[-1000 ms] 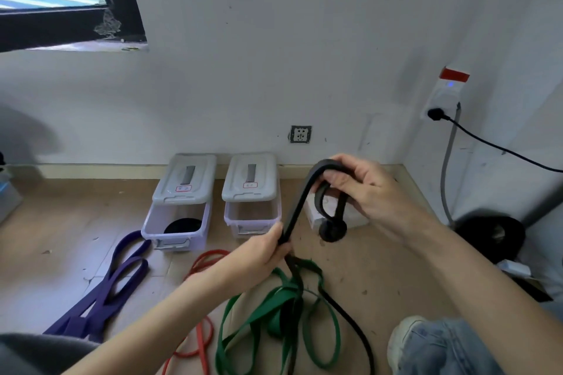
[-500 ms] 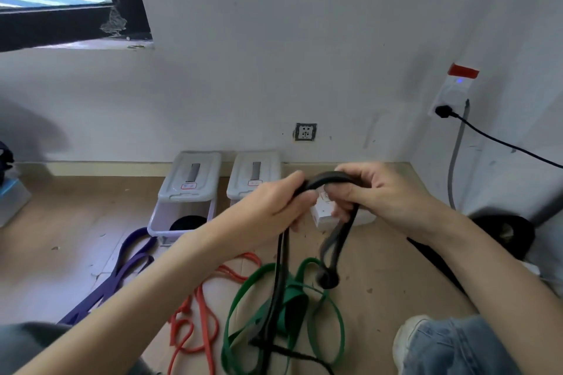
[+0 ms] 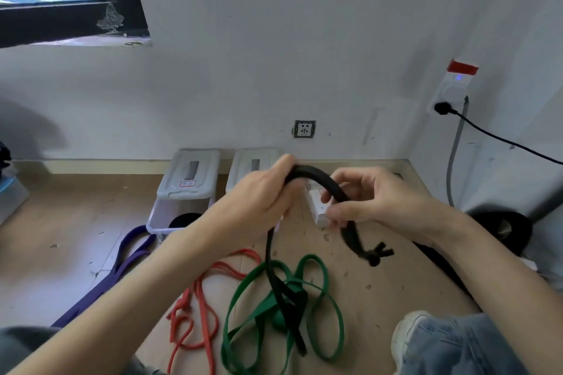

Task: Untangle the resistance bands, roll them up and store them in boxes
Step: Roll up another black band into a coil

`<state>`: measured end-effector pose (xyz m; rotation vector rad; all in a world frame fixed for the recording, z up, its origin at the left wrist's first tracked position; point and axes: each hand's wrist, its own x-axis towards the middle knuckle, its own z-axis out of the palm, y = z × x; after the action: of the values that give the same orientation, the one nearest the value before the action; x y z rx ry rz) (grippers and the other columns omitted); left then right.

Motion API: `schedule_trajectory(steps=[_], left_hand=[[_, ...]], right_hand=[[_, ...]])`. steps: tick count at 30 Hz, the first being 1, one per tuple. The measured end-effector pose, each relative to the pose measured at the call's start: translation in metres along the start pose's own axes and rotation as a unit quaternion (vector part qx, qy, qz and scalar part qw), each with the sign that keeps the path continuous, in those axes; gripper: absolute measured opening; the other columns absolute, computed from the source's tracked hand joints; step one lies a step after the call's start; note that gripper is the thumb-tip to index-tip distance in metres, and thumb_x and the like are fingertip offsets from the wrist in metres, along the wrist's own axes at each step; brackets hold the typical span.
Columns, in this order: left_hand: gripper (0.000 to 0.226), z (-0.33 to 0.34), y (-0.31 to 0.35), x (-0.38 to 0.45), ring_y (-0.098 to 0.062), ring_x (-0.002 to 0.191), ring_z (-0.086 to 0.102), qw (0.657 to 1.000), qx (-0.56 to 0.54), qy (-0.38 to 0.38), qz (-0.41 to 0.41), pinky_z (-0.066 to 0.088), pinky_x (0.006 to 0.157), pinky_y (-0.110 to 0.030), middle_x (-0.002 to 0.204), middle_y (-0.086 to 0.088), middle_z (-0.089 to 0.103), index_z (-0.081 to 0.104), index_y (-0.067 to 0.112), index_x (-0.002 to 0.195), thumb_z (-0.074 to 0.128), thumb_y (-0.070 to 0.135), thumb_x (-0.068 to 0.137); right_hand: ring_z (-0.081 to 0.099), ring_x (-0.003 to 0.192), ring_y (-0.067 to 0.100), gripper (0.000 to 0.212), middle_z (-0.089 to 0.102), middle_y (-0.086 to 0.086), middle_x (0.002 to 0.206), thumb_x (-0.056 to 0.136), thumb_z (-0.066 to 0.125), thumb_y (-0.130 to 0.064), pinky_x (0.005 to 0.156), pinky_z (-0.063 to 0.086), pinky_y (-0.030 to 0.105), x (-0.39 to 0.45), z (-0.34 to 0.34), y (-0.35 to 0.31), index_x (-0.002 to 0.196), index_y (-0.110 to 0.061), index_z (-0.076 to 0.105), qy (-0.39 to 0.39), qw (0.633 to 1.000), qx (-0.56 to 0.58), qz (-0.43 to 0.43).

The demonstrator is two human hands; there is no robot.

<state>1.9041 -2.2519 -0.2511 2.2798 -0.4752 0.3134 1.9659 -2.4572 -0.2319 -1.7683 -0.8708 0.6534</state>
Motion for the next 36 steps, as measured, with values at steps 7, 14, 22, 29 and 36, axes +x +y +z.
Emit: schedule_trajectory(steps=[7,14,22,29,36], left_hand=[[0.011,0.040,-0.026,-0.014,-0.029,0.072,0.057,0.990,0.032,-0.110,-0.083,0.046,0.068,-0.043,0.084,-0.014,0.061,0.038,0.005,0.100,0.036,0.016,0.099],[0.011,0.027,-0.036,-0.022,-0.005,0.063,0.053,0.991,0.037,-0.063,-0.109,0.041,0.059,-0.021,0.075,0.003,0.059,0.039,0.014,0.092,0.034,0.020,0.100],[0.007,0.037,-0.033,-0.024,-0.010,0.069,0.052,0.983,0.033,-0.160,-0.086,0.041,0.064,-0.017,0.079,0.001,0.053,0.042,0.014,0.092,0.039,0.016,0.099],[0.019,0.014,-0.022,-0.022,-0.001,0.066,0.056,0.988,-0.072,-0.089,-0.101,0.046,0.065,-0.021,0.070,0.013,0.061,0.048,0.021,0.082,0.038,0.025,0.098],[0.017,0.025,-0.017,-0.019,-0.014,0.073,0.056,0.986,-0.035,-0.138,-0.084,0.048,0.073,-0.030,0.075,0.006,0.059,0.048,0.006,0.096,0.040,0.020,0.098]], right_hand=[[0.035,0.053,0.011,0.047,0.034,0.009,0.067,0.080,0.061,-0.031,0.061,0.039,0.024,0.009,0.001,0.005,0.095,0.013,0.056,0.104,0.992,0.063,-0.027],[0.063,0.067,0.016,0.011,0.064,0.002,0.068,0.079,0.071,-0.026,0.081,0.055,0.028,-0.002,-0.008,0.009,0.084,-0.017,0.070,-0.050,0.997,0.019,0.047],[0.046,0.052,0.009,0.016,0.043,-0.009,0.056,0.083,0.062,-0.034,0.072,0.050,0.027,0.010,0.011,0.009,0.077,-0.019,0.066,0.000,0.989,0.145,0.004],[0.068,0.084,0.016,0.014,0.072,0.004,0.082,0.076,0.072,-0.028,0.078,0.049,0.016,-0.004,-0.005,0.012,0.087,-0.021,0.070,-0.079,0.995,-0.019,0.055],[0.050,0.056,0.010,0.011,0.051,0.002,0.066,0.079,0.064,-0.022,0.073,0.051,0.023,0.008,0.007,0.011,0.083,-0.013,0.068,0.018,0.992,0.123,0.004]])
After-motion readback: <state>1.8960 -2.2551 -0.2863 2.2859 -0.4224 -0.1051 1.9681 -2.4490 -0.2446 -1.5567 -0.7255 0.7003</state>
